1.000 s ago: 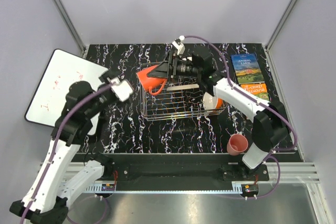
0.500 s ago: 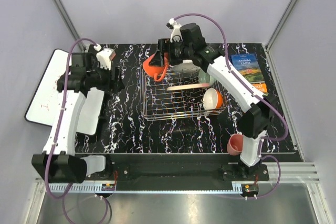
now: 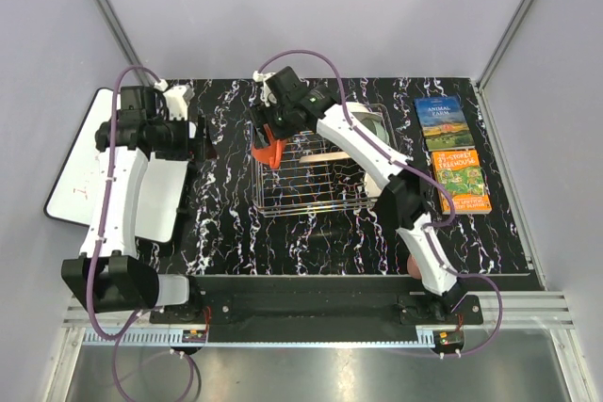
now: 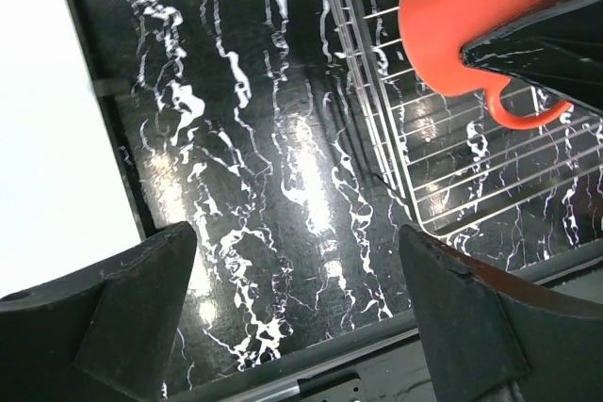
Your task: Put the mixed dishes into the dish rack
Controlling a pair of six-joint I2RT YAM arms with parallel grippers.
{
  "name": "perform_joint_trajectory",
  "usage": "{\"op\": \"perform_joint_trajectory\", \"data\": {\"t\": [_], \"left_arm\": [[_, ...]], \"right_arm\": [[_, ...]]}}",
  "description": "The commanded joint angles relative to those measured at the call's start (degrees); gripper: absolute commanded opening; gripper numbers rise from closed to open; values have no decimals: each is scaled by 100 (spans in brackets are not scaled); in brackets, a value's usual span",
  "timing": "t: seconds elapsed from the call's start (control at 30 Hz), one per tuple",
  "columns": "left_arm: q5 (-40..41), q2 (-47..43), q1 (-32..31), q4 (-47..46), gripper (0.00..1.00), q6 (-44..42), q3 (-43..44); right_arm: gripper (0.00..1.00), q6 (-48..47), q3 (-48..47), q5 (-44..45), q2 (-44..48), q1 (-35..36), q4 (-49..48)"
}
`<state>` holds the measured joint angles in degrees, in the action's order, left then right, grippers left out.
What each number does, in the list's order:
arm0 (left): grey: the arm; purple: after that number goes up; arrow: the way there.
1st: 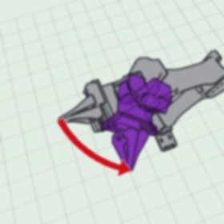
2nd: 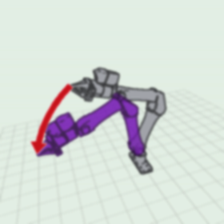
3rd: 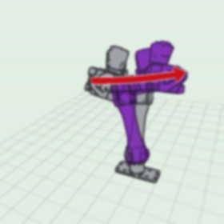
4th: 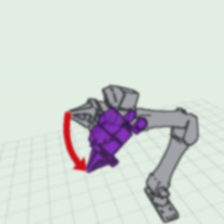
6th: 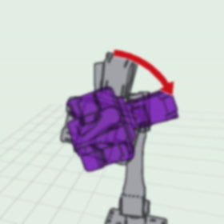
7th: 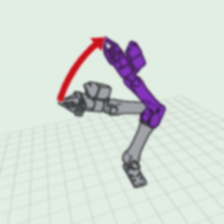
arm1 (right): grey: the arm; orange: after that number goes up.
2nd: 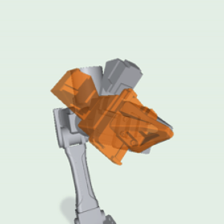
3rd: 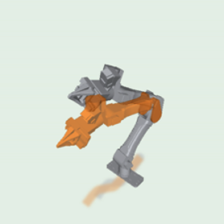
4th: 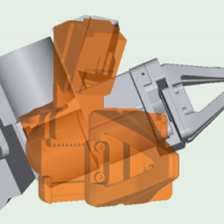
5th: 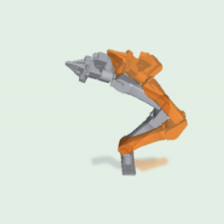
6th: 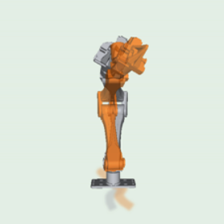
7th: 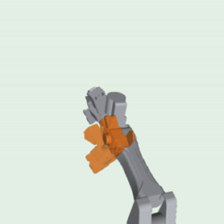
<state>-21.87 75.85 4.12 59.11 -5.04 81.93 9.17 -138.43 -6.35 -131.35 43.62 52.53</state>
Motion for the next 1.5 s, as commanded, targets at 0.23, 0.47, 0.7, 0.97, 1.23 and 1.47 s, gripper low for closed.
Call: {"op": "perform_joint_trajectory", "data": {"t": [0.23, 0.47, 0.7, 0.97, 1.23, 1.47], "left_arm": [[-362, -35, 458, -172, 90, 91, 60], [-494, -255, 467, -269, 90, 56, -230], [-564, -326, 476, -304, 93, 135, -239], [-494, -466, 476, -391, 93, 64, -555], [-468, -510, 484, -479, 94, 91, -687], [-397, -563, 476, -514, 94, 82, -731]], "right_arm": [[0, -688, -1221, 1575, -760, 165, 231], [0, -759, -1230, 1777, -1085, 226, 91], [0, -882, -1221, 2269, -1384, 314, -216], [0, -1338, -747, 2700, -1350, 428, -963], [0, -1418, -334, 2894, -1349, 499, -1369], [43, -1330, -35, 2753, -1253, 490, -1377]]}}
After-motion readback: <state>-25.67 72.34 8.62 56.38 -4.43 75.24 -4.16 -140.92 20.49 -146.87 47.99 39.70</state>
